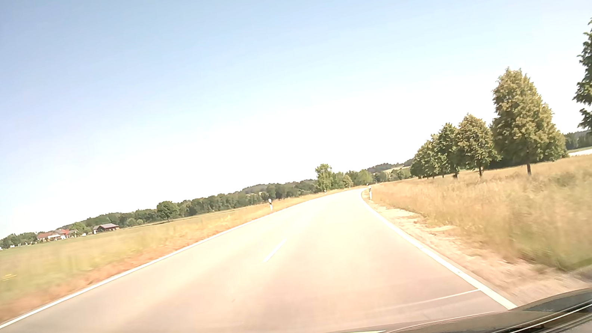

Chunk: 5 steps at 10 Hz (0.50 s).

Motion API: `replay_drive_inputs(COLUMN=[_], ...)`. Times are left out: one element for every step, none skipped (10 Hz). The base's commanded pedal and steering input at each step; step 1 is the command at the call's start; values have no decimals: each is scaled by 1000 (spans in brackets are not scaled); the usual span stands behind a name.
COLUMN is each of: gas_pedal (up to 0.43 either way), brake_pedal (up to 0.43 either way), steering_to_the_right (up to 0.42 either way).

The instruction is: Follow the waypoints while adhering to traffic rules and regulations

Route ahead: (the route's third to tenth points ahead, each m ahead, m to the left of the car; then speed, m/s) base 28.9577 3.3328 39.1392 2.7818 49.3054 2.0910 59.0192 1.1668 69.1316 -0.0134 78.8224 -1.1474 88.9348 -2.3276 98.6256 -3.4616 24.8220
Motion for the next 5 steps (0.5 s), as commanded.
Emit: replay_drive_inputs(gas_pedal=[220,220,220,220,220], brake_pedal=[0,0,0,0,0], steering_to_the_right=[8,7,8,7,7])
